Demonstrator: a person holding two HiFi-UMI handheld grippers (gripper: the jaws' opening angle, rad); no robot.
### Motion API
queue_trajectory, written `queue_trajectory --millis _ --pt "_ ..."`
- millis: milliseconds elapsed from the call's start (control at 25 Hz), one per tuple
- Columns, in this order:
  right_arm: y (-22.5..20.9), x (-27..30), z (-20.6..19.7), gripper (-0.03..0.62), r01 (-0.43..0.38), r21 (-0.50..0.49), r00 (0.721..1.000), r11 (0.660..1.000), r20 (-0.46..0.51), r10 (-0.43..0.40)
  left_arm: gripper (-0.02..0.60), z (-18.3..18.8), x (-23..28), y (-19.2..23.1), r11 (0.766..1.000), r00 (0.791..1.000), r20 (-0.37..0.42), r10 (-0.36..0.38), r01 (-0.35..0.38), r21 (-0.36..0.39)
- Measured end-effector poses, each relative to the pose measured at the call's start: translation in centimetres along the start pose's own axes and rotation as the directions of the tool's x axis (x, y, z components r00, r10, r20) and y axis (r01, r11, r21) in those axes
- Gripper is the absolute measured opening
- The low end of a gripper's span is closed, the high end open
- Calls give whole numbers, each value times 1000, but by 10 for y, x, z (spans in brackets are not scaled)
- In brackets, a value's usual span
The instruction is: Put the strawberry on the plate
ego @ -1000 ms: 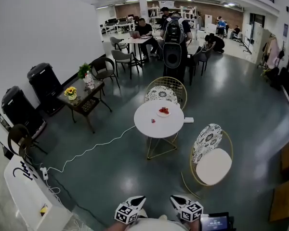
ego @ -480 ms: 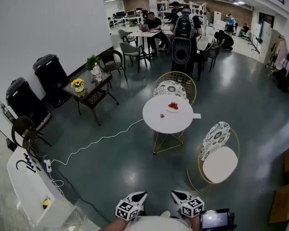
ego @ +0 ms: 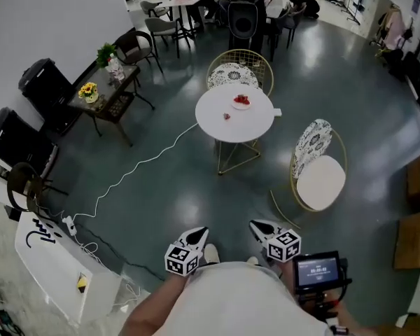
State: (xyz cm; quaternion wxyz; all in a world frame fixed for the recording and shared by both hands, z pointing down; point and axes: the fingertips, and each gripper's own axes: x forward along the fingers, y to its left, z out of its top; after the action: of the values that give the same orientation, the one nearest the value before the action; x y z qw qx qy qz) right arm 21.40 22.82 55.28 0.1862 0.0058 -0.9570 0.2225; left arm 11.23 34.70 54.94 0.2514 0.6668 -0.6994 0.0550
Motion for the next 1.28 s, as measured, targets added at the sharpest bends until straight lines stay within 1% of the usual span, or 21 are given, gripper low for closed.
queue_trajectory --millis 120,200,360,440,520,720,840,960,1120,1280 --pt "-10 35 27 5 -1 -29 1000 1000 16 2 6 21 7 39 1000 999 50 21 -20 -9" --pt "0 43 35 5 6 -29 1000 1000 15 -5 6 22 2 51 1000 999 45 15 -14 -17" --pt "17 56 39 5 35 -31 999 999 13 -35 6 23 -9 74 1000 999 38 -9 9 -16" --pt "23 62 41 5 52 -29 999 998 11 -51 6 25 -13 84 999 999 37 -21 22 -28" --pt "26 66 43 5 66 -24 998 998 11 -66 6 26 -13 89 998 999 30 -41 42 -36" --pt "26 73 45 5 110 -34 994 993 15 -109 6 31 -5 95 995 994 15 -104 104 -10" --pt "25 79 45 5 155 -44 988 987 6 -155 6 32 -6 100 991 991 17 -129 129 -21" --pt "30 84 49 5 180 -56 984 982 1 -180 6 31 -10 106 987 987 17 -157 157 -24" --pt "35 99 53 5 187 -65 982 980 17 -186 5 33 -14 122 986 986 15 -163 163 -22" --pt "42 110 54 5 171 -79 985 982 -5 -172 6 33 -17 135 988 988 15 -154 154 -32"
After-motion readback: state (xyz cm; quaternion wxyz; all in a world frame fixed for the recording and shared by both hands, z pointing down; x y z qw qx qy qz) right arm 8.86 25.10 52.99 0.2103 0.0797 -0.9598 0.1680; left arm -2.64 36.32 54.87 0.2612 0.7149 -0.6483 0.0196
